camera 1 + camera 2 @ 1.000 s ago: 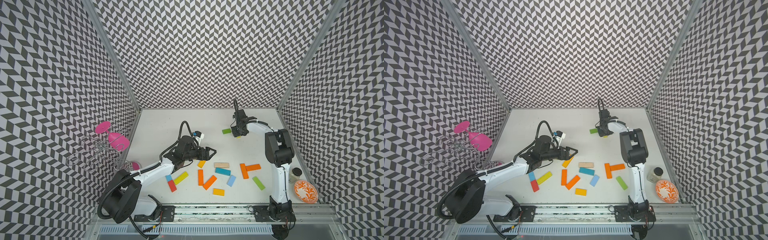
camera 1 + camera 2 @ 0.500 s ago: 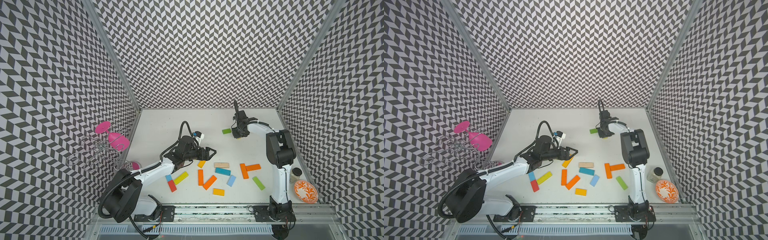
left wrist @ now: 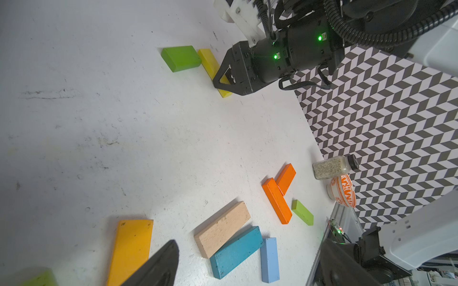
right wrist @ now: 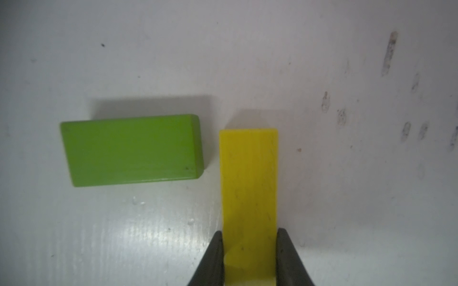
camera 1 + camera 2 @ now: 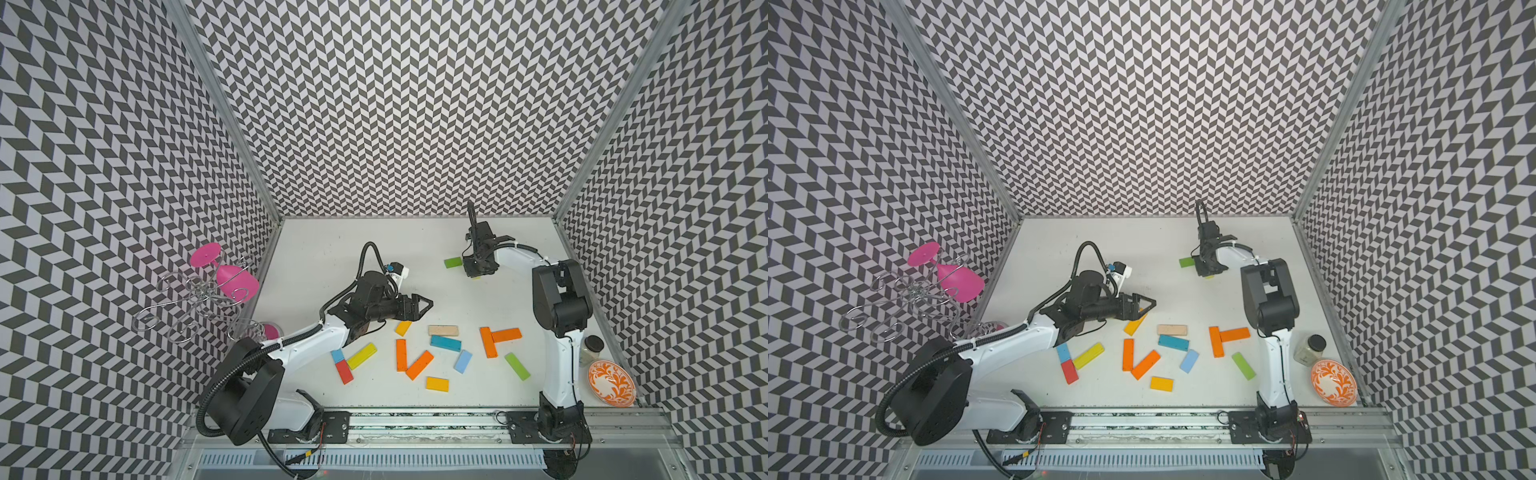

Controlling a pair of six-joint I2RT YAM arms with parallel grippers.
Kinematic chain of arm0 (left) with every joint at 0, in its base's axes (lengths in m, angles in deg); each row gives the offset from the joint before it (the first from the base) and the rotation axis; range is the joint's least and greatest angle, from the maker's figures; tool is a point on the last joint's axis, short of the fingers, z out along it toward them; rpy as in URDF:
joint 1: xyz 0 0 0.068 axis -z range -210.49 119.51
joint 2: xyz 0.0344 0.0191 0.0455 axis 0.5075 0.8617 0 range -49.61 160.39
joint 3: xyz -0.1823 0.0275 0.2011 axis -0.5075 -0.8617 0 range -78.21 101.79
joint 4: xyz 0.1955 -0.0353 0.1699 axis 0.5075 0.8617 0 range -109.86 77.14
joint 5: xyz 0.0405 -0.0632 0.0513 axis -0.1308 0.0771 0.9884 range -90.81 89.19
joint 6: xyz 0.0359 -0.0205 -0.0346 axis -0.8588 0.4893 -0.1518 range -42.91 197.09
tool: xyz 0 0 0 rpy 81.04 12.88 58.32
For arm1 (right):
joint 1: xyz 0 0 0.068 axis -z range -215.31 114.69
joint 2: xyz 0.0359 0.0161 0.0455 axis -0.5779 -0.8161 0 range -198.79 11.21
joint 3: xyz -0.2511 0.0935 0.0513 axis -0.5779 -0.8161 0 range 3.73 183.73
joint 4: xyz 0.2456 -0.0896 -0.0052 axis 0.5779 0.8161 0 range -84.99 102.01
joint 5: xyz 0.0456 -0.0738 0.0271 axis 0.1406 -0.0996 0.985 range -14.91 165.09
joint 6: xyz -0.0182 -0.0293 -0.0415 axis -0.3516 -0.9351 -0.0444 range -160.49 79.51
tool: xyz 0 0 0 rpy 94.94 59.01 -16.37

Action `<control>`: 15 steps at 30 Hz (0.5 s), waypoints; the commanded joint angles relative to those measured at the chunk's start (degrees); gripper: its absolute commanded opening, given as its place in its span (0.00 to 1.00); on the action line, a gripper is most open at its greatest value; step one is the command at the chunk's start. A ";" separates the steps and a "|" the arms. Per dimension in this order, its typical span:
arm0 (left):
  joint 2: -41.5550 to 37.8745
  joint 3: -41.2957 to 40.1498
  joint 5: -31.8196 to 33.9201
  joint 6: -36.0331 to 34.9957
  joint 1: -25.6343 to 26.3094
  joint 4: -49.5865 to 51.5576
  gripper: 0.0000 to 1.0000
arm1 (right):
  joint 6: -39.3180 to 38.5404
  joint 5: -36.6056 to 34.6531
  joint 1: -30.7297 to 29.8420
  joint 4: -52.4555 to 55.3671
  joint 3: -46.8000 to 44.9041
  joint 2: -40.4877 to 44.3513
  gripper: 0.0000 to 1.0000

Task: Assemble a giraffe with building blocks
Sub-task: Assemble the building block at the center of the board.

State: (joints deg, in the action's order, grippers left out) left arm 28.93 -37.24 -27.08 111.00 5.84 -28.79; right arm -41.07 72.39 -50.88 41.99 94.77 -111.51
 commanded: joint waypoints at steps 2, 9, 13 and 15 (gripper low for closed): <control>0.19 1.66 -0.48 -0.83 0.14 -1.18 0.90 | 1.11 0.97 -1.38 -0.06 1.72 -0.26 0.25; -0.21 1.57 -0.46 -0.86 0.15 -0.93 0.90 | 1.81 -0.17 -1.65 0.69 1.95 0.58 0.45; -0.32 1.51 -0.46 -0.86 0.14 -0.92 0.90 | 1.96 -0.81 -1.57 1.08 1.77 1.23 0.46; -0.39 1.57 -0.54 -0.92 0.15 -0.85 0.90 | 1.93 -0.64 -1.48 1.09 1.46 1.43 0.44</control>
State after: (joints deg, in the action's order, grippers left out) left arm 28.93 -36.89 -27.10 111.00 5.84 -28.81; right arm -39.61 72.43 -52.43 43.12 95.30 -111.51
